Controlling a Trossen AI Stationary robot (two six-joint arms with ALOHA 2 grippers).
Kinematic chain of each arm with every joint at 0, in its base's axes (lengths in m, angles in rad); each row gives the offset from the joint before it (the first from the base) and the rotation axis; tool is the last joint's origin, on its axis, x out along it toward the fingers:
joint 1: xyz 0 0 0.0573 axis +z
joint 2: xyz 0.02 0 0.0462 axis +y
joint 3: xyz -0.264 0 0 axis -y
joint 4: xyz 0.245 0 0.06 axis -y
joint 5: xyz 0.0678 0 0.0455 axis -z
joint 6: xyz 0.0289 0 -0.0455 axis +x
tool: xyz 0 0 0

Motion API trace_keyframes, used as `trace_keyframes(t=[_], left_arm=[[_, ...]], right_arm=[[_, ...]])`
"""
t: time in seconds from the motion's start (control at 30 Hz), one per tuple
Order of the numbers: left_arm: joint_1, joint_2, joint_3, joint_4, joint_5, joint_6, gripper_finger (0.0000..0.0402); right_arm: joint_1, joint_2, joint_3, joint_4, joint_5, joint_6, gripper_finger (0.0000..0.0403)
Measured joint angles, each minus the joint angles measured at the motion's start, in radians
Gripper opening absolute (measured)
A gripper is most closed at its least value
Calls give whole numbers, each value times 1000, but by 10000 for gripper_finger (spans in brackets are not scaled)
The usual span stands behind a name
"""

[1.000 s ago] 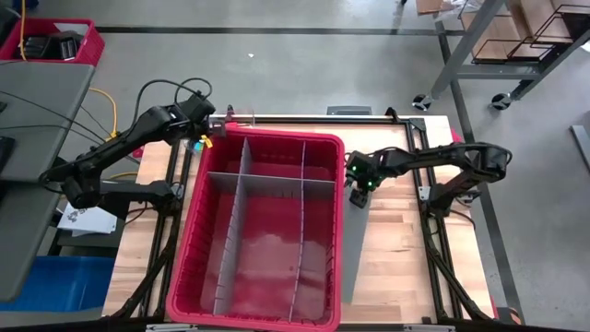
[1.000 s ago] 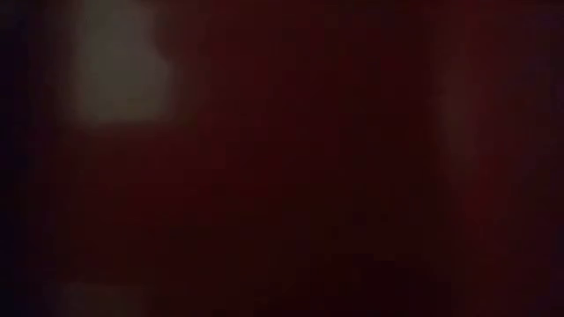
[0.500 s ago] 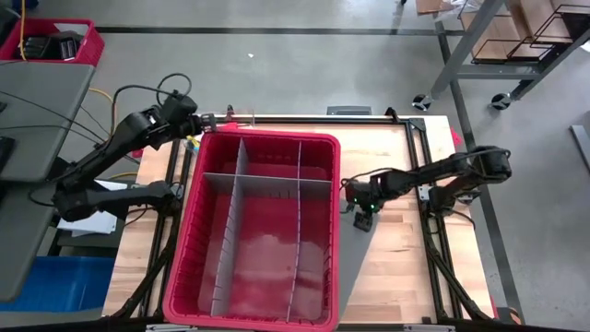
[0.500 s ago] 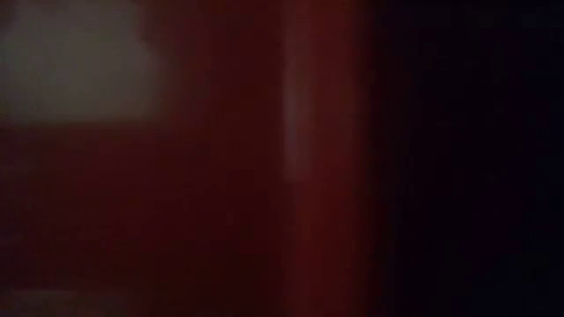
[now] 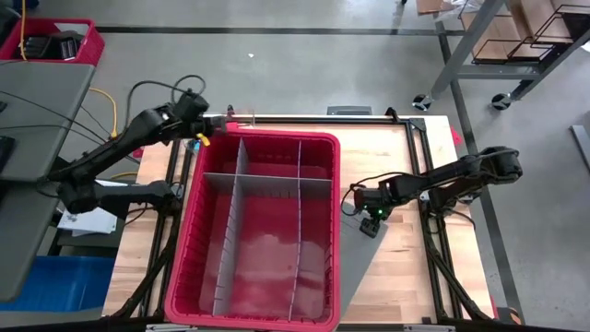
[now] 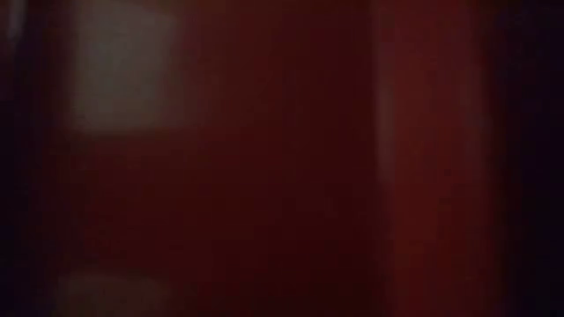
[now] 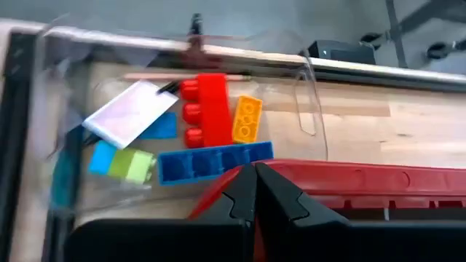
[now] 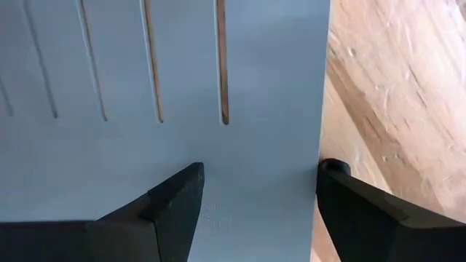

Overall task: Sort blocks
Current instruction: Assemble the bin divider into the red bin

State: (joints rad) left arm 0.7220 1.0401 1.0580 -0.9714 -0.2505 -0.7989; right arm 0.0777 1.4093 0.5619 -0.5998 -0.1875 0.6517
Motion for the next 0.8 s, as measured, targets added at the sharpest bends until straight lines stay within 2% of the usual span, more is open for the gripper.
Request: trace_keyframes(t=[0.2, 0.4, 0.6, 0.8], left_arm=[[-54, 71, 3, 94, 11, 70, 0], [-78, 73, 2, 112, 2, 41, 0], [-90, 73, 1, 108, -5, 25, 0], [-90, 73, 0, 107, -5, 17, 0]], right_arm=[[-28, -121, -50, -7, 9, 62, 252], [-7, -201, -118, -62, 35, 198, 252], [72, -264, -137, -105, 66, 437, 252], [198, -239, -136, -69, -18, 782, 252]])
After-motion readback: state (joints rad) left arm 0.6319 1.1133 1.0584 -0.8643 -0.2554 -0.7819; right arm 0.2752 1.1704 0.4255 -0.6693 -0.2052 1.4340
